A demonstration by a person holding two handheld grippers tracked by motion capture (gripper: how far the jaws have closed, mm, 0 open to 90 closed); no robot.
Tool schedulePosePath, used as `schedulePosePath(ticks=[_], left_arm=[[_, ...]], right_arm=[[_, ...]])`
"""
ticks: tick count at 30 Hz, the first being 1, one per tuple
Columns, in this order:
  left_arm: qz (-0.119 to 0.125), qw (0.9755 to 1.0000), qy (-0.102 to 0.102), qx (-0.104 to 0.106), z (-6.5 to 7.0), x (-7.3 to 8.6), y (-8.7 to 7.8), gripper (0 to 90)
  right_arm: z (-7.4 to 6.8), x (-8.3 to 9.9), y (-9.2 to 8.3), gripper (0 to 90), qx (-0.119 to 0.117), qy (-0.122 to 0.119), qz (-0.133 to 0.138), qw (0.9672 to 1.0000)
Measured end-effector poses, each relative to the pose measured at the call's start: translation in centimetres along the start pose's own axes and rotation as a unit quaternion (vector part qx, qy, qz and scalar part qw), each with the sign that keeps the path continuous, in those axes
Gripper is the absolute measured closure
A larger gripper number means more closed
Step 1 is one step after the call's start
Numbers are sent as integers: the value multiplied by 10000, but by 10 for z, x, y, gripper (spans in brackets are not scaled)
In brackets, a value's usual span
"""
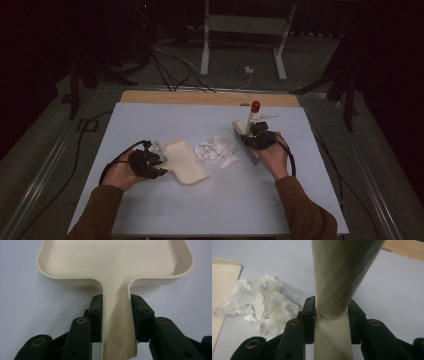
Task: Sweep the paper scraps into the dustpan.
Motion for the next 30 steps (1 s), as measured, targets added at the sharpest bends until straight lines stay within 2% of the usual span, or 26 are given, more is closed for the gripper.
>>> schedulePosePath(ticks=[30], left_arm=[[-17,10000,-44,32,0,-1,2,666]], right_arm=[[-21,4,6,661,48,-64,-53,10000]])
Point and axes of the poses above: each handheld gripper's, and its own axes: y roughly forward along the jaws, x roughly out of its underside, z roughly to its right, the point moved 8 cm from there along y, roughly forward along the jaws, and after that the axes turned 15 degrees about y, right-handed, at the moved point
